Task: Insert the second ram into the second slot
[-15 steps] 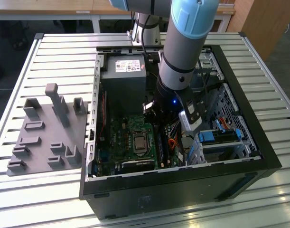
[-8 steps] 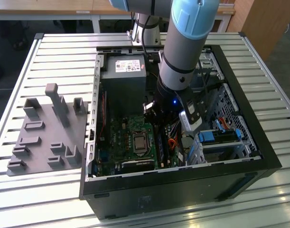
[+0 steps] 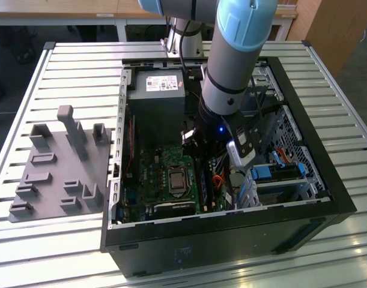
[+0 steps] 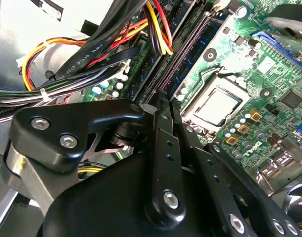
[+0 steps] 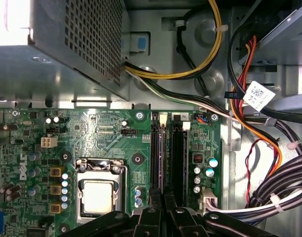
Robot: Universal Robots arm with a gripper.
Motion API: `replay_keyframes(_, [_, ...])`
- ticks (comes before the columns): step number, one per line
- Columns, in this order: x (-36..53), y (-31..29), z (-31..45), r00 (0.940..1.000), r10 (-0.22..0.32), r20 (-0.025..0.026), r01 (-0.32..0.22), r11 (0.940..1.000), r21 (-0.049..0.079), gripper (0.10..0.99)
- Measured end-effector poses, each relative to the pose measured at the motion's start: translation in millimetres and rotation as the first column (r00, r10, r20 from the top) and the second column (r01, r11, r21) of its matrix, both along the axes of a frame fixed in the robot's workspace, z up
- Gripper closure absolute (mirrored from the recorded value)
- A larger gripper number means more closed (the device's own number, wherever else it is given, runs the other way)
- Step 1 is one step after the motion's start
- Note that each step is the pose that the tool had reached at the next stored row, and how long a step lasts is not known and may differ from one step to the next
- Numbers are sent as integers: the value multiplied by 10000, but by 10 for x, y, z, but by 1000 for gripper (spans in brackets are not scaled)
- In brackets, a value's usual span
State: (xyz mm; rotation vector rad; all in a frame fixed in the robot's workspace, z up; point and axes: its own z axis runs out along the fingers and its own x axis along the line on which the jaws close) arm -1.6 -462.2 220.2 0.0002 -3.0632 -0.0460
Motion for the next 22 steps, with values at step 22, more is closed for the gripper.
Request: replay_keyframes(22, [5, -9, -13, 10000, -40, 0, 40, 9999, 98, 949])
